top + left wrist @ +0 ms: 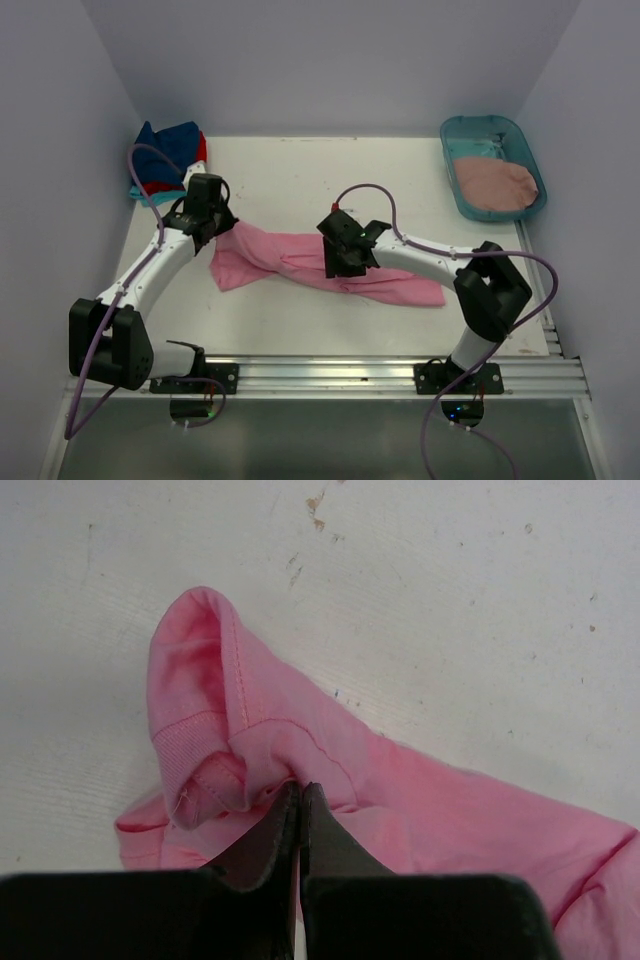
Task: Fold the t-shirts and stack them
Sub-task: Flatten out the tshirt
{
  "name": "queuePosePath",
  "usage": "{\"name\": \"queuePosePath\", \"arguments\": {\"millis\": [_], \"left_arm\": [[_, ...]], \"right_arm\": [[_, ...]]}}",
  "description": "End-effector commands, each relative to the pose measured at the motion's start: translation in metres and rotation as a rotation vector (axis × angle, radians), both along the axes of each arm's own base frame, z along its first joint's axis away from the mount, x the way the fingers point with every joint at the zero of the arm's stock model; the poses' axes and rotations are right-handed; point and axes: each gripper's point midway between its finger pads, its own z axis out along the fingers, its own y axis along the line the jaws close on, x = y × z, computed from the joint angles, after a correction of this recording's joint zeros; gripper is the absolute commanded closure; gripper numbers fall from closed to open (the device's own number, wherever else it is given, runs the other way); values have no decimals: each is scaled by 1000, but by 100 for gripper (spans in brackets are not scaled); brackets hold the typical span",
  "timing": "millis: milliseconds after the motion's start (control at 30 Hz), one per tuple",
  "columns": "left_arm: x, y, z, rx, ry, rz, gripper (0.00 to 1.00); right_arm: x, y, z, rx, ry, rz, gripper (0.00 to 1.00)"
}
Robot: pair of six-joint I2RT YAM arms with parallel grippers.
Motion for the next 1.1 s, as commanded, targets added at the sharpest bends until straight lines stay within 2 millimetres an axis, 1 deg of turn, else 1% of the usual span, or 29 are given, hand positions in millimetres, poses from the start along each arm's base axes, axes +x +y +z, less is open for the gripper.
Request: {"name": "queuePosePath", "arguments": {"millis": [0, 167, 300, 367, 533, 633, 667, 700, 733, 767, 800, 867, 967, 1000, 1067], "left_arm": [[3, 0, 6, -9, -37, -5, 100], [3, -2, 2, -21, -36, -9, 100], [2, -1, -2, -15, -28, -6, 100], [3, -1, -3, -21, -29, -5, 100], [4, -2, -3, -25, -27, -8, 100], [3, -2, -4, -19, -23, -8, 100], [3, -1, -3, -18, -25, -5, 100], [3, -1, -3, -17, -26, -4, 100], [3, -1, -3, -16, -25, -7, 100], [3, -1, -3, -15, -25, -6, 100], [2, 0, -3, -15, -25, -4, 100], [1, 0, -2, -11, -24, -3, 100], [1, 1, 1, -10, -33, -2, 100], [1, 1, 2, -8, -35, -5, 100], [0, 0, 5, -10, -41, -14, 100]], "right_arm": [[2, 1, 11, -10, -26, -25, 50], [-8, -9, 3, -40, -5, -38, 51], [-23, -15, -2, -52, 11, -35, 52], [-25, -18, -2, -57, 3, -36, 52], [-28, -28, -14, -101, 13, -40, 52], [-30, -31, -20, -110, 12, -49, 57], [-29, -31, -21, -113, 11, -50, 60], [-29, -31, -22, -114, 11, -52, 70], [-28, -32, -22, -119, 8, -52, 77], [-27, -33, -21, -123, 2, -58, 85], [-26, -33, -19, -128, -2, -60, 100], [-22, -36, -12, -134, -27, -70, 100], [-19, -39, 8, -119, -69, -78, 100], [-18, -41, 22, -105, -94, -85, 100], [-16, -42, 38, -83, -128, -87, 100]]}}
